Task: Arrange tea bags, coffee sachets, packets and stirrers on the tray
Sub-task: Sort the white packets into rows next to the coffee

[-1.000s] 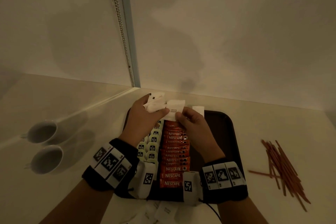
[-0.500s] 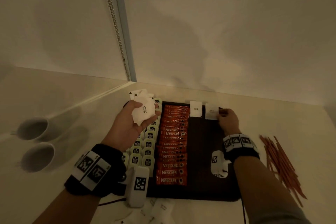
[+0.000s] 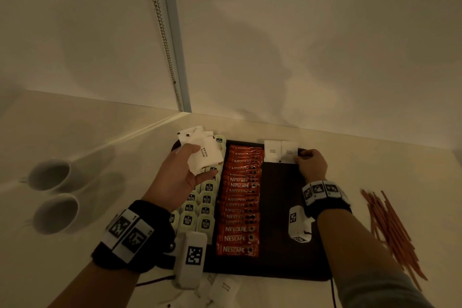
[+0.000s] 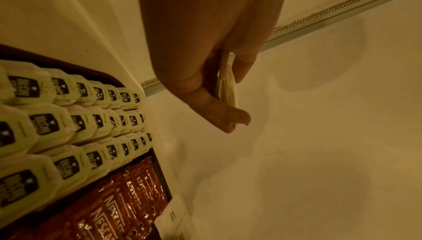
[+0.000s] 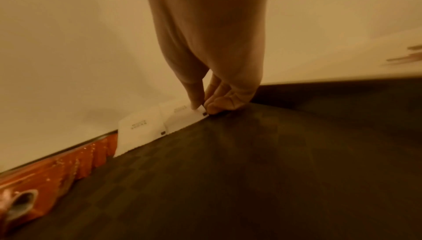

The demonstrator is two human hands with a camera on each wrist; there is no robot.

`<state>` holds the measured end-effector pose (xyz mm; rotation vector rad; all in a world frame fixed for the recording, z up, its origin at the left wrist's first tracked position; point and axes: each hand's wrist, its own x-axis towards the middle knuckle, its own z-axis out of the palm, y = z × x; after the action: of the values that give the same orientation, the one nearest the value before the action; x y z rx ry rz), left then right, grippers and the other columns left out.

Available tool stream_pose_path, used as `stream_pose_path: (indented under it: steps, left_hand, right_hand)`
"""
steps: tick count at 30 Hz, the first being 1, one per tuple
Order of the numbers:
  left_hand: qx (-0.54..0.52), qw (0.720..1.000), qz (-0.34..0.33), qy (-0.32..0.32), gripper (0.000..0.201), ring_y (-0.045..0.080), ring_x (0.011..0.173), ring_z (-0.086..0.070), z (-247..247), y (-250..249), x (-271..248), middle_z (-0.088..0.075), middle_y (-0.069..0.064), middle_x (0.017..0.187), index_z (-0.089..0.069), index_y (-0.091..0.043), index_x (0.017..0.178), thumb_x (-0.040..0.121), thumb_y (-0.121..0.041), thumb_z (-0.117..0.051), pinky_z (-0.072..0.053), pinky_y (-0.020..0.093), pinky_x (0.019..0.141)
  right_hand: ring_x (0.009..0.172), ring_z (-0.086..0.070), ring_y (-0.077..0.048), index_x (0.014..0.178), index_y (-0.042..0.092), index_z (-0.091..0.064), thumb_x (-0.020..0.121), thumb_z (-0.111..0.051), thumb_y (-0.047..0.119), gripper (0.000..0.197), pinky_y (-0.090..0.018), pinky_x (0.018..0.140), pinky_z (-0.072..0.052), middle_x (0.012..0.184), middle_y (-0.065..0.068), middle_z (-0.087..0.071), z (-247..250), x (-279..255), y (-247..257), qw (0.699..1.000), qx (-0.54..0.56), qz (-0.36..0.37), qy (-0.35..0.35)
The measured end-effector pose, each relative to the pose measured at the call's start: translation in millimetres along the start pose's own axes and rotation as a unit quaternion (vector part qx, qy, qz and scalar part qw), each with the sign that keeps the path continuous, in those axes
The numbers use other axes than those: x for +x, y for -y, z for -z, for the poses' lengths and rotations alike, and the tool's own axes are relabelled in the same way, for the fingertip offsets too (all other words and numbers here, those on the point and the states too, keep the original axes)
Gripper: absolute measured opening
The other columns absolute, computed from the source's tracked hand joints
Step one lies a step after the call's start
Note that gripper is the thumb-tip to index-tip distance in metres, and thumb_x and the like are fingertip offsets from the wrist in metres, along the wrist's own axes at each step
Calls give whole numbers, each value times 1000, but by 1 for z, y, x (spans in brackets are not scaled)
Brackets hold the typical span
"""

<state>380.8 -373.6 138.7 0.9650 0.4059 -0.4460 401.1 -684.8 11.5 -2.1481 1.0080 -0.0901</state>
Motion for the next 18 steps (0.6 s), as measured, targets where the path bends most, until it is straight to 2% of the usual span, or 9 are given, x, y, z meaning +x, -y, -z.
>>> stream_pose_path:
  steps: [2,4,6,8,10,13,14,16,18]
  left_hand:
    - [5,1000,-9,-8,17,20,88,-60,-2,-2,-1,-64,8,102,-58,-17,104,95,-9,-46,-52,24,45]
    - [20,1000,-21,-11,14,17,80,-59,-4,-3,-2,-63,6,92,-59,-14,102,94,-10,-49,-50,22,43]
    - [39,999,-27,-10,12,16,81,-58,-5,-3,-2,-63,5,91,-59,-13,103,92,-10,-53,-48,21,41]
    - [71,997,-38,-11,14,15,80,-59,-6,-3,-2,-65,4,88,-61,-13,103,90,-10,-58,-45,20,40]
    - [121,991,-61,0,17,14,78,-62,-6,-2,-5,-69,3,88,-64,-15,104,87,-10,-63,-43,20,41]
    - [165,982,-94,11,28,17,79,-66,-5,-3,-10,-70,9,96,-63,-8,111,83,-11,-68,-46,21,44]
    - [157,983,-95,12,30,18,80,-67,-5,-4,-12,-70,10,98,-63,-7,112,83,-12,-68,-47,21,45]
    - [118,989,-87,14,26,16,82,-68,-4,-6,-15,-70,8,100,-63,-9,112,86,-14,-65,-51,21,49]
    - [85,993,-82,15,18,14,81,-69,-2,-7,-17,-72,4,98,-65,-14,107,89,-14,-61,-55,22,55]
  right_hand:
    - [103,-58,-30,110,2,-56,86,-66,20,32,-35,86,-46,111,-17,-63,5,-10,13,999,24,19,-10]
    - [92,-58,-22,111,5,-56,88,-63,23,30,-25,72,-45,105,-12,-64,11,-32,39,995,64,73,-11]
    - [88,-57,-14,107,12,-58,91,-58,26,21,-18,67,-41,100,-1,-62,17,-68,73,980,115,150,68]
    - [90,-61,-11,107,18,-60,93,-54,31,20,-21,73,-47,101,3,-64,23,-106,101,940,157,211,215]
    - [90,-65,-16,110,22,-61,91,-56,33,23,-28,76,-55,100,-1,-67,26,-136,119,903,184,234,310]
    - [82,-65,-28,109,22,-64,87,-63,25,22,-36,72,-57,92,-17,-66,29,-157,131,893,185,267,310]
    - [81,-65,-29,108,22,-65,87,-64,23,21,-37,71,-57,91,-17,-66,29,-160,132,895,180,272,304]
    - [78,-66,-21,102,21,-68,88,-62,18,15,-32,69,-58,90,-7,-68,28,-163,130,898,198,255,300]
    - [80,-65,-14,95,14,-65,90,-58,12,9,-25,68,-55,91,-3,-67,26,-166,126,884,285,178,325]
